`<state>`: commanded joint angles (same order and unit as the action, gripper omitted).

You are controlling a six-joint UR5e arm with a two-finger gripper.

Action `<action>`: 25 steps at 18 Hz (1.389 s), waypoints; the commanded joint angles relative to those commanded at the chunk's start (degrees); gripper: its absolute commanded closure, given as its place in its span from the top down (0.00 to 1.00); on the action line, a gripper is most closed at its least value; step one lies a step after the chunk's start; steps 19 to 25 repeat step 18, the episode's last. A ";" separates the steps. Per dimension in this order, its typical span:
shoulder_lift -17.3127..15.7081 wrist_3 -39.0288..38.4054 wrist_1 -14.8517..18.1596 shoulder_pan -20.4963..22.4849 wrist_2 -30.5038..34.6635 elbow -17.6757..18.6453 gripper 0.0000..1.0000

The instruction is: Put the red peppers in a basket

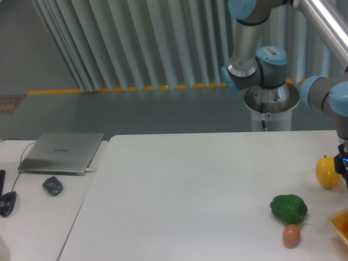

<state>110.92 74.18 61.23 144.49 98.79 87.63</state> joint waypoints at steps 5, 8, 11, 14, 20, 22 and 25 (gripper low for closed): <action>-0.53 -1.05 12.05 0.26 -8.85 -1.14 1.00; -2.37 -0.71 13.65 -0.79 -10.90 -0.53 1.00; -2.73 0.52 13.82 -2.64 -11.07 -0.53 1.00; -4.30 0.61 15.67 -3.34 -11.25 0.26 1.00; -4.66 0.61 15.41 -3.34 -11.34 1.31 1.00; -4.66 0.61 15.41 -3.34 -11.34 1.31 1.00; -4.66 0.61 15.41 -3.34 -11.34 1.31 1.00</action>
